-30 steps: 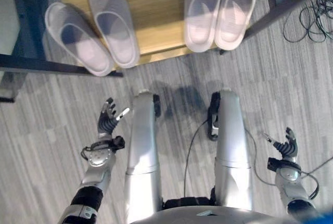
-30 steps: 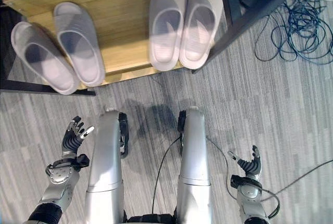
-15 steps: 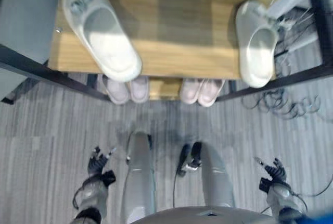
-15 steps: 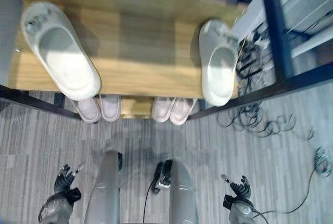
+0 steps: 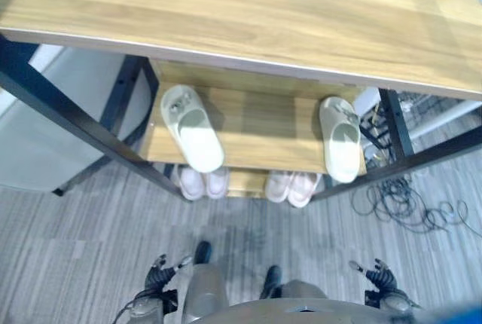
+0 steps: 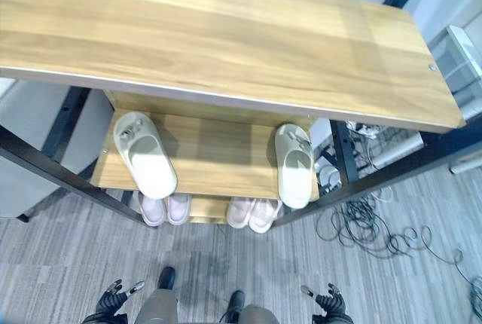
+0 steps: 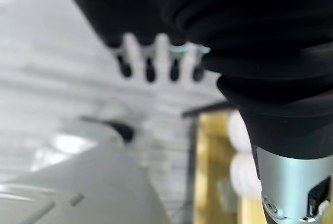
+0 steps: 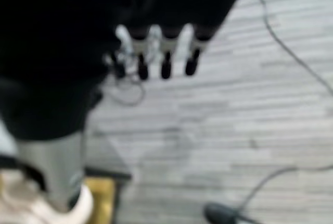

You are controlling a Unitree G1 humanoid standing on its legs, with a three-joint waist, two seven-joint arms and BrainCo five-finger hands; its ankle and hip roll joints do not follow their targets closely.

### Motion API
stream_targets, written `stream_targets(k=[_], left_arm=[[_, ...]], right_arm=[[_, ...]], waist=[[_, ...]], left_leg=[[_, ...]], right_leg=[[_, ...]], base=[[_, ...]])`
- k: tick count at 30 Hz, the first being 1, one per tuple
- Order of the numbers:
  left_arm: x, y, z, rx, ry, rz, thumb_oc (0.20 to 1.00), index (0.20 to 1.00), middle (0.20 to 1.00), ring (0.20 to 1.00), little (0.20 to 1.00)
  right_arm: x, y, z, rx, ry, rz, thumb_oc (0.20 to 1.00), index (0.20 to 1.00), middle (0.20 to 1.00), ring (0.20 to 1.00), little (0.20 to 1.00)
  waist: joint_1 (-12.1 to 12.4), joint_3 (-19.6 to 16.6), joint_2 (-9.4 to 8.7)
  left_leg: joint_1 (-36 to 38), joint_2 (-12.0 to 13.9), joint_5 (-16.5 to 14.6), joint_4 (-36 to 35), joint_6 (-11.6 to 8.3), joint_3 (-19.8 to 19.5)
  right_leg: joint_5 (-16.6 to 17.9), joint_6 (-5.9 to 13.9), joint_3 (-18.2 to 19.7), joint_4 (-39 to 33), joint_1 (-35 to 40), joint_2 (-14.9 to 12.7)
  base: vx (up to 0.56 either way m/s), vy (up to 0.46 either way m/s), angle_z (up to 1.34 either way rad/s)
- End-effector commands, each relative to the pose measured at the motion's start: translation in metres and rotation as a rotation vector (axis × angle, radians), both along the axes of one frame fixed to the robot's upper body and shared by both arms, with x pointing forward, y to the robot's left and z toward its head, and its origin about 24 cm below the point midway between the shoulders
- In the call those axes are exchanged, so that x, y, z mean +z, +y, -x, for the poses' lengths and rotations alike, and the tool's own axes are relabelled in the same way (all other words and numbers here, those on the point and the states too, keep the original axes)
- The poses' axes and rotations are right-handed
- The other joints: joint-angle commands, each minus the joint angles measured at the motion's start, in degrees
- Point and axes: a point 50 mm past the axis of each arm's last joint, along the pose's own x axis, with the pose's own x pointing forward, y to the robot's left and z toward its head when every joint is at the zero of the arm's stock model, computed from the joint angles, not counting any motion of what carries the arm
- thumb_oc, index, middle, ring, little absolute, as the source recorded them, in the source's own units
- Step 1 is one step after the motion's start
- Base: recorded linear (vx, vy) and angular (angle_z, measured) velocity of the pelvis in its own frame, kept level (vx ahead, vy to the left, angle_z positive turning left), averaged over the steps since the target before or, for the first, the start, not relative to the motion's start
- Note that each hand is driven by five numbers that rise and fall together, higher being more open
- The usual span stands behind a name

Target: Arrange the slippers neatly on the shoe rack.

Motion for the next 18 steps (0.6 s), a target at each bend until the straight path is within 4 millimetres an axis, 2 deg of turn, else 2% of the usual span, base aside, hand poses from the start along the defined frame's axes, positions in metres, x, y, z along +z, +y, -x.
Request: stream_targets(k=[1, 2, 3, 4, 5, 6, 7, 8, 10, 11, 12, 15, 16, 17, 18], left_arm=[[-0.002, -0.008, -0.001, -0.004, -0.008, -0.029, 1.0, 1.0, 1.0, 1.0, 1.0], [-0.006, -0.015, 0.008, -0.037, 0.036, -0.028, 1.0, 1.0, 1.0, 1.0, 1.0], [-0.005, -0.017, 0.002, -0.045, 0.014, -0.014, 1.0, 1.0, 1.0, 1.0, 1.0], [-0.003, -0.018, -0.004, -0.069, -0.012, -0.023, 1.0, 1.0, 1.0, 1.0, 1.0], [-0.002, -0.016, -0.004, -0.076, -0.015, -0.031, 1.0, 1.0, 1.0, 1.0, 1.0], [-0.002, -0.016, -0.004, -0.076, -0.015, -0.031, 1.0, 1.0, 1.0, 1.0, 1.0], [0.003, -0.008, -0.008, -0.085, -0.04, -0.062, 1.0, 1.0, 1.0, 1.0, 1.0], [0.005, -0.006, -0.011, -0.079, -0.051, -0.071, 1.0, 1.0, 1.0, 1.0, 1.0], [0.007, 0.0, -0.011, -0.053, -0.06, -0.083, 1.0, 1.0, 1.0, 1.0, 1.0], [0.007, 0.0, -0.011, -0.053, -0.06, -0.083, 1.0, 1.0, 1.0, 1.0, 1.0], [0.004, 0.002, -0.003, -0.027, -0.028, -0.078, 1.0, 1.0, 1.0, 1.0, 1.0], [-0.002, 0.0, 0.015, -0.034, 0.044, -0.069, 1.0, 1.0, 1.0, 1.0, 1.0], [-0.002, 0.0, 0.016, -0.034, 0.044, -0.069, 1.0, 1.0, 1.0, 1.0, 1.0], [-0.006, -0.004, 0.025, -0.057, 0.083, -0.061, 1.0, 1.0, 1.0, 1.0, 1.0], [-0.006, -0.004, 0.025, -0.057, 0.083, -0.061, 1.0, 1.0, 1.0, 1.0, 1.0]], right_arm=[[0.008, -0.03, 0.005, -0.002, 0.013, 0.085, 1.0, 1.0, 1.0, 1.0, 1.0], [0.008, -0.034, 0.009, -0.005, 0.035, 0.078, 1.0, 1.0, 1.0, 1.0, 1.0], [0.008, -0.036, 0.013, -0.027, 0.035, 0.081, 1.0, 1.0, 1.0, 1.0, 1.0], [0.009, -0.037, 0.012, -0.023, 0.032, 0.075, 1.0, 1.0, 1.0, 1.0, 1.0], [0.009, -0.037, 0.013, -0.012, 0.036, 0.079, 1.0, 1.0, 1.0, 1.0, 1.0], [0.009, -0.037, 0.013, -0.012, 0.037, 0.079, 1.0, 1.0, 1.0, 1.0, 1.0], [0.009, -0.039, 0.012, -0.014, 0.041, 0.081, 1.0, 1.0, 1.0, 1.0, 1.0], [0.009, -0.038, 0.01, -0.024, 0.04, 0.078, 1.0, 1.0, 1.0, 1.0, 1.0], [0.008, -0.035, 0.009, -0.039, 0.038, 0.069, 1.0, 1.0, 1.0, 1.0, 1.0], [0.008, -0.035, 0.009, -0.039, 0.038, 0.069, 1.0, 1.0, 1.0, 1.0, 1.0], [0.007, -0.033, 0.008, -0.023, 0.044, 0.069, 1.0, 1.0, 1.0, 1.0, 1.0], [0.007, -0.031, 0.008, 0.008, 0.051, 0.073, 1.0, 1.0, 1.0, 1.0, 1.0], [0.007, -0.031, 0.008, 0.008, 0.051, 0.073, 1.0, 1.0, 1.0, 1.0, 1.0], [0.007, -0.028, 0.005, 0.033, 0.051, 0.076, 1.0, 1.0, 1.0, 1.0, 1.0], [0.007, -0.028, 0.006, 0.033, 0.051, 0.076, 1.0, 1.0, 1.0, 1.0, 1.0]], waist=[[1.31, 0.04, 0.39], [0.48, -1.1, 1.6], [0.12, -1.57, 2.19], [-0.38, -2.57, 1.96], [-0.64, -3.01, 1.83], [-0.58, -2.97, 1.79], [-1.15, -2.95, 1.88], [-1.09, -2.72, 2.31], [-0.97, -2.18, 3.84], [-0.94, -2.13, 3.85], [-0.2, -2.12, 4.74], [0.72, -2.97, 5.52], [0.8, -2.88, 5.51], [1.24, -3.64, 5.71], [1.29, -3.49, 5.68]], left_leg=[[3.99, 3.43, 4.28, 0.69, -4.34, -6.68], [6.45, 3.96, 1.54, -2.09, -3.49, -6.4], [6.36, 3.11, 2.13, -2.06, -3.55, -5.7], [7.77, 0.69, -0.88, -3.9, -2.34, -4.01], [8.72, -0.23, -1.75, -5.17, -1.93, -3.04], [8.85, -0.27, -1.71, -5.27, -1.9, -2.96], [9.55, -1.96, -2.31, -6.3, -1.02, -1.49], [9.44, -2.41, -2.19, -6.33, -0.62, -1.4], [9.7, -2.54, -1.48, -7.42, 0.24, -0.51], [9.77, -2.52, -1.47, -7.46, 0.23, -0.48], [9.81, -3.1, -0.88, -8.05, 0.93, 0.4], [10.05, -4.0, 0.23, -8.89, 1.97, 0.65], [10.22, -4.0, 0.2, -8.93, 1.96, 0.73], [10.13, -4.6, 0.71, -9.12, 2.26, 0.79], [10.33, -4.61, 0.65, -9.13, 2.26, 0.84]], right_leg=[[5.24, 4.89, 5.4, 0.1, -1.6, -4.96], [4.97, 5.47, 5.81, -0.58, -0.8, -4.97], [6.56, 5.59, 6.75, -1.03, -1.0, -5.86], [11.09, 6.99, 7.21, -3.4, -1.27, -8.85], [13.13, 7.71, 7.15, -4.96, -1.17, -10.04], [13.21, 7.74, 7.2, -5.09, -1.07, -10.08], [19.17, 9.49, 7.57, -6.32, -2.52, -12.3], [19.66, 9.81, 7.73, -6.7, -3.15, -12.47], [17.01, 8.9, 7.2, -5.81, -3.1, -11.76], [16.94, 8.88, 7.25, -5.72, -3.11, -11.74], [13.62, 8.06, 5.93, -3.53, -1.45, -10.56], [9.3, 7.01, 6.74, 1.82, 0.88, -8.12], [9.16, 7.01, 6.84, 2.0, 0.89, -8.14], [7.18, 6.56, 7.82, 3.8, 2.82, -6.25], [7.08, 6.57, 7.87, 3.88, 2.96, -6.27]], base=[[0.1, 0.199, -0.7], [0.03, 0.221, -0.79], [-0.03, 0.409, -0.51], [-0.12, 0.403, -0.26], [-0.09, 0.285, -0.03], [-0.15, 0.278, -0.03], [-0.17, 0.259, -0.14], [-0.23, 0.337, -0.21], [-0.15, 0.178, -0.22], [-0.15, 0.168, -0.24], [-0.13, 0.138, -0.26], [-0.11, 0.106, -0.25], [-0.08, 0.025, 0.0], [-0.05, 0.002, 0.11], [-0.11, -0.06, 0.19]])
